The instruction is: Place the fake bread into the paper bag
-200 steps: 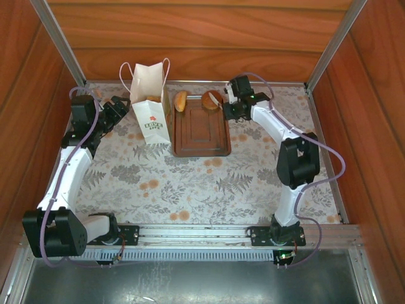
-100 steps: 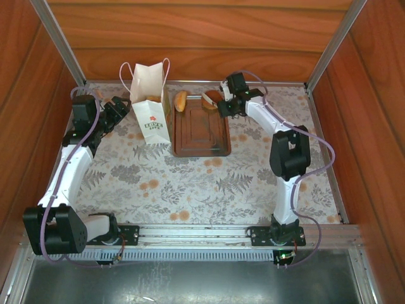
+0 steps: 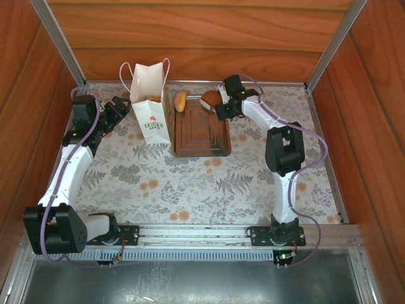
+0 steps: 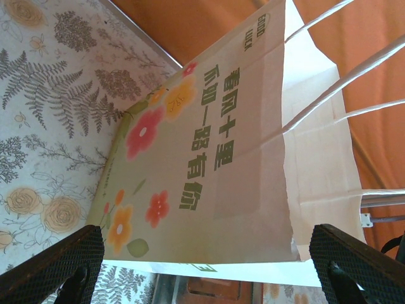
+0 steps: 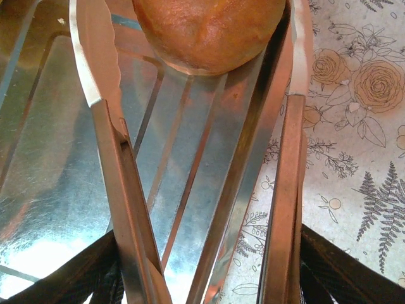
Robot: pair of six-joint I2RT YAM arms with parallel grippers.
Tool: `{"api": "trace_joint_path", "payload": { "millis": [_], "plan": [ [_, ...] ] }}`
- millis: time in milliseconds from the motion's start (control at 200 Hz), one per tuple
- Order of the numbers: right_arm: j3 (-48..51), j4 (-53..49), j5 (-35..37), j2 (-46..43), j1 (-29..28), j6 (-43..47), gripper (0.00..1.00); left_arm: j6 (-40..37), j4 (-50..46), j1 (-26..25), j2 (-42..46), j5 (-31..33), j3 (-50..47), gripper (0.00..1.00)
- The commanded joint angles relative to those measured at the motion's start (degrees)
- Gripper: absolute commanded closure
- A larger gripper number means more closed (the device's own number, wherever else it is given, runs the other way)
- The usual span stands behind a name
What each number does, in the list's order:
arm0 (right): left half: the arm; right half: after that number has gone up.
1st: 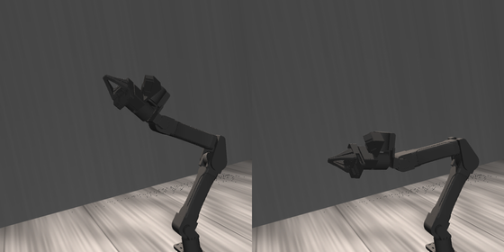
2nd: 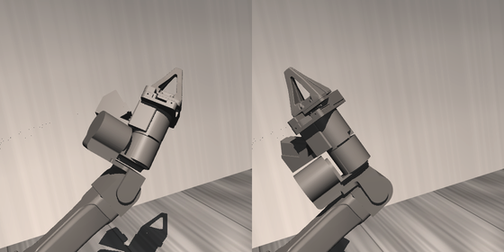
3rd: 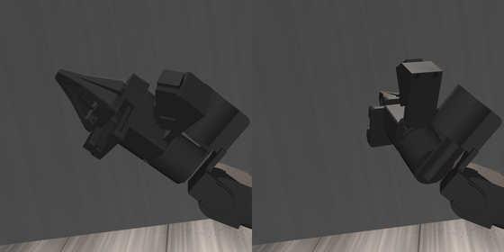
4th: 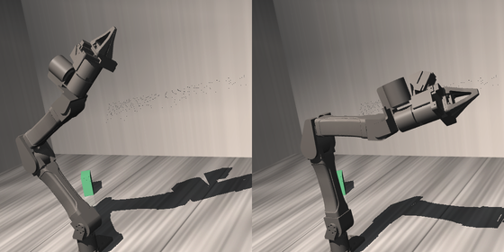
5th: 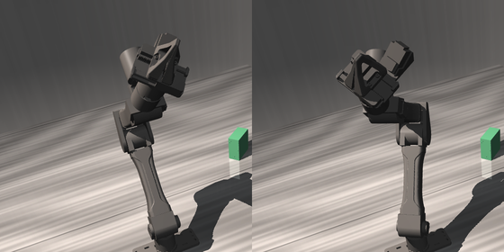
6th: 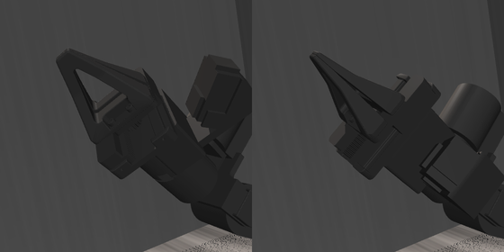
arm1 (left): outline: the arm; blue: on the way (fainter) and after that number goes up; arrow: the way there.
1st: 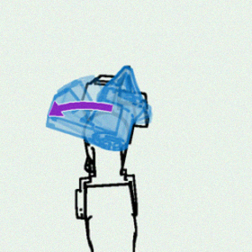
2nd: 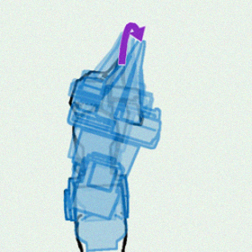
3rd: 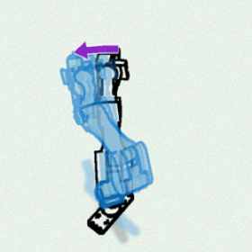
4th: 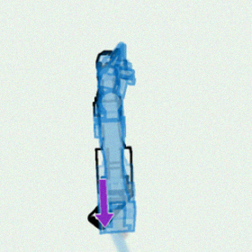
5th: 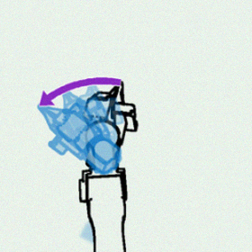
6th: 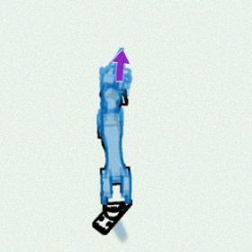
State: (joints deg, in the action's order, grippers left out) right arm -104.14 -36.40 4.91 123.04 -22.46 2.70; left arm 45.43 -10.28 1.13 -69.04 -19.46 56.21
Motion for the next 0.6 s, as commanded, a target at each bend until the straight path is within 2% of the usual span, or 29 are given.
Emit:
{"api": "trace_joint_path", "payload": {
  "millis": [0,355,415,485,595],
  "plan": [
    [-2.34,-0.37,0.1,1.05,0.31,1.43,0.32,-0.65,-0.34,0.45,-0.33,0.04,1.45,0.11],
    [-5.8,-2.34,0.98,3.82,0.13,2.02,0.34,-0.82,-0.54,0.47,-0.72,0.06,2.05,0.11],
    [-6.2,-2.88,1.5,4.03,0.13,2.05,0.37,-0.86,-0.7,0.46,-0.63,-0.06,2.16,0.11],
    [-6.18,-3.14,2.1,3.8,0.05,2.05,0.45,-1.11,-1.06,0.51,-0.53,-0.05,2.55,0.11],
    [-4.92,-3.02,2.37,1.78,-0.09,1.79,0.49,-1.69,-1.84,0.57,-0.23,0.04,3.19,0.11]
  ]
}}
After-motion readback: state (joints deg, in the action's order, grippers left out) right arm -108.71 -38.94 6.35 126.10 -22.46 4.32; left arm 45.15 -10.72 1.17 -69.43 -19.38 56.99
